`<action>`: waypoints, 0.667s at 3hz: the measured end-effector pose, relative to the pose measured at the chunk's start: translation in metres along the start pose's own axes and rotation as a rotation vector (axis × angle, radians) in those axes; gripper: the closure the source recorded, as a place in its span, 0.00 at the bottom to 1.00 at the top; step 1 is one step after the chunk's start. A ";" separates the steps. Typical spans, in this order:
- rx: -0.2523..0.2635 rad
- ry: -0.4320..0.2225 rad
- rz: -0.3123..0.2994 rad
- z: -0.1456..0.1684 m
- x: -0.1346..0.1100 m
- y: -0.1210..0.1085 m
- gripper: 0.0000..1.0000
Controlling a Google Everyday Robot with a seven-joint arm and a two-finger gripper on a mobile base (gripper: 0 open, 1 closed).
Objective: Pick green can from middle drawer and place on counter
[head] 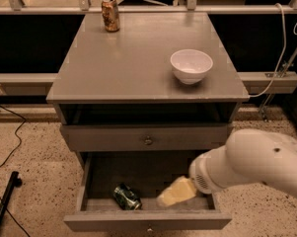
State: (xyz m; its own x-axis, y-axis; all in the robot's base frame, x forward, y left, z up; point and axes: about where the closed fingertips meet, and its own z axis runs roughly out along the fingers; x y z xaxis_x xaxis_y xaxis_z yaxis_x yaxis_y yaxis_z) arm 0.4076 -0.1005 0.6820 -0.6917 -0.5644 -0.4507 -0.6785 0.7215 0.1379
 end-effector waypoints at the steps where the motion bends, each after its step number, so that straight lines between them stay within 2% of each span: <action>1: -0.065 -0.156 -0.024 0.034 -0.039 0.018 0.00; 2: -0.133 -0.266 -0.244 0.060 -0.092 0.054 0.00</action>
Offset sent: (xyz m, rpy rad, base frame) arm 0.0630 0.1827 0.0064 0.2680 -0.3679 0.4701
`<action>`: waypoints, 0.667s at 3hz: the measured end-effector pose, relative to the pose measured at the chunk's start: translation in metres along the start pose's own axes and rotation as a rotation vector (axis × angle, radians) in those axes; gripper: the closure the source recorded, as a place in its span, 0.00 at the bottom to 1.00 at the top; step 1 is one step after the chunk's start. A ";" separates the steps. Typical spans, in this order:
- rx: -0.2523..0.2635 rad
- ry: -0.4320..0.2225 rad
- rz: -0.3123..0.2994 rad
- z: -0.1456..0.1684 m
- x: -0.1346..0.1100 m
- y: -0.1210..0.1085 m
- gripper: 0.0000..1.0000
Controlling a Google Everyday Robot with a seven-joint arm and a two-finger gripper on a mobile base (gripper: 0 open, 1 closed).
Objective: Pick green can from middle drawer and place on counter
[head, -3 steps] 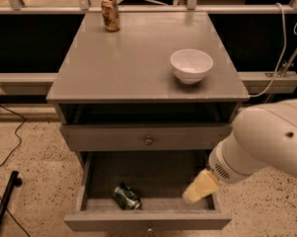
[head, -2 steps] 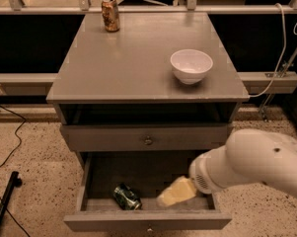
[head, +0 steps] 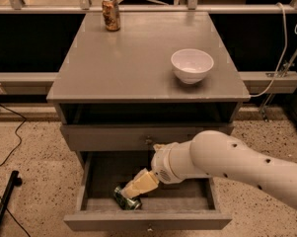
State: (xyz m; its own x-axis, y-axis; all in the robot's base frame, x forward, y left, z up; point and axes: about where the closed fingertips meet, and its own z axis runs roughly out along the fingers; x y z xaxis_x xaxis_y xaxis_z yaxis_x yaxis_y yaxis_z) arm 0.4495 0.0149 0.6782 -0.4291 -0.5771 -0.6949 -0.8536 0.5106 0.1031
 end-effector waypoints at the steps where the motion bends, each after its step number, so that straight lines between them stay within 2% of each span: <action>1: 0.009 0.010 0.010 -0.004 0.004 -0.002 0.00; 2: -0.023 0.031 0.014 0.005 0.010 -0.003 0.00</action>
Offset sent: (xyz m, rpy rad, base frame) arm 0.0025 -0.0011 -0.0261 -0.0125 0.0826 0.0358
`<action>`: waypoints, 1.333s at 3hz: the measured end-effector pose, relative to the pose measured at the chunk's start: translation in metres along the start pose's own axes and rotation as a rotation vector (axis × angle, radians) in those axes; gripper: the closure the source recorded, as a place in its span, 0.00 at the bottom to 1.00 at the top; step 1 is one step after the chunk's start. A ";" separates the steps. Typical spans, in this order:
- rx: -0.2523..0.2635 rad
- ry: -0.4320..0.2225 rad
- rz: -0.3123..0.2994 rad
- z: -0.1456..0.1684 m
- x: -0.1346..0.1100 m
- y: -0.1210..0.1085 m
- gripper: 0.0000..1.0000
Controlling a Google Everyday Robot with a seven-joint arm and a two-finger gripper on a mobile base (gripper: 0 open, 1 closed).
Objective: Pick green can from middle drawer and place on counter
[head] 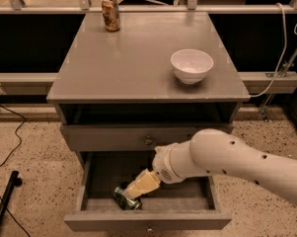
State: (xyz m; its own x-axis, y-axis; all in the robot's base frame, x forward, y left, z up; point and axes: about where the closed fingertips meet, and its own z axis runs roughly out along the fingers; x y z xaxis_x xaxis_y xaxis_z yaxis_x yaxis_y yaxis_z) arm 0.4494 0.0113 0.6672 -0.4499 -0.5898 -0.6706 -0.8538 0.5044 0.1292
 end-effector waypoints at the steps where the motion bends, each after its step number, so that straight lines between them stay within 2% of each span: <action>1: -0.055 -0.001 0.025 0.036 0.026 -0.011 0.00; 2: -0.091 -0.048 0.046 0.078 0.057 -0.024 0.00; 3: -0.105 -0.122 0.044 0.118 0.077 -0.040 0.00; 4: -0.112 -0.163 -0.010 0.152 0.080 -0.046 0.00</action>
Offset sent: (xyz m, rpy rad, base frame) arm 0.0356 0.0013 -0.1645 0.1840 0.0310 0.0049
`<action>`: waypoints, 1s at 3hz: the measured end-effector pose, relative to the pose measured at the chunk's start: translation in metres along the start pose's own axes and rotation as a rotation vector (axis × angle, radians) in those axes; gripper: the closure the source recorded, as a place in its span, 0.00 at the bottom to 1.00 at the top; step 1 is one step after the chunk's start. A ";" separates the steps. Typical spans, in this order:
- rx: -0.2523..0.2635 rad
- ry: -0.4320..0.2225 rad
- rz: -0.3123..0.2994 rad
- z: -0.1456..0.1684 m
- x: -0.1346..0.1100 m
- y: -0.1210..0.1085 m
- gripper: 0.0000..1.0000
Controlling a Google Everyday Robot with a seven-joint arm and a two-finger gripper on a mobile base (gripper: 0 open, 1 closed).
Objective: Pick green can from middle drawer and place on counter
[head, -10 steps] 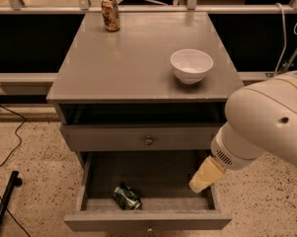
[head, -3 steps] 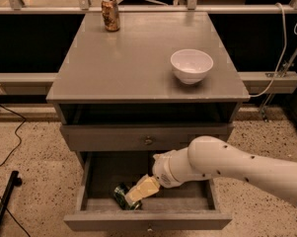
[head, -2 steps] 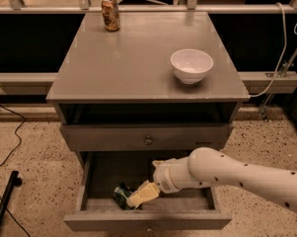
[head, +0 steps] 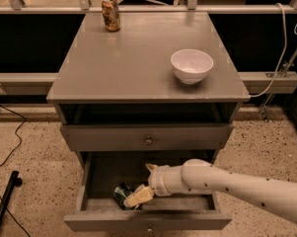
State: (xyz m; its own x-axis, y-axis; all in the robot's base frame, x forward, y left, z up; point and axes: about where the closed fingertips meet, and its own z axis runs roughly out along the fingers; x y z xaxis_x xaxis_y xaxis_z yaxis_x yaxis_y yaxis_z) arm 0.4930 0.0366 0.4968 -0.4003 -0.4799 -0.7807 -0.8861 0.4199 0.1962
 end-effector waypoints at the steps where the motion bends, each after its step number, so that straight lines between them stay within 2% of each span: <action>1: -0.019 -0.013 -0.040 0.031 0.005 -0.006 0.00; 3: 0.005 0.003 -0.052 0.087 0.016 -0.019 0.02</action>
Offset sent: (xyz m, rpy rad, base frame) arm 0.0282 0.0526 -0.0722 -0.0139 -0.0579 0.0230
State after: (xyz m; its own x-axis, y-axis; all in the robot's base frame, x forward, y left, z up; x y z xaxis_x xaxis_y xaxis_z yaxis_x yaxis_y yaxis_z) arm 0.5236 0.0881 0.4291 -0.3542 -0.5033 -0.7882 -0.9046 0.3982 0.1522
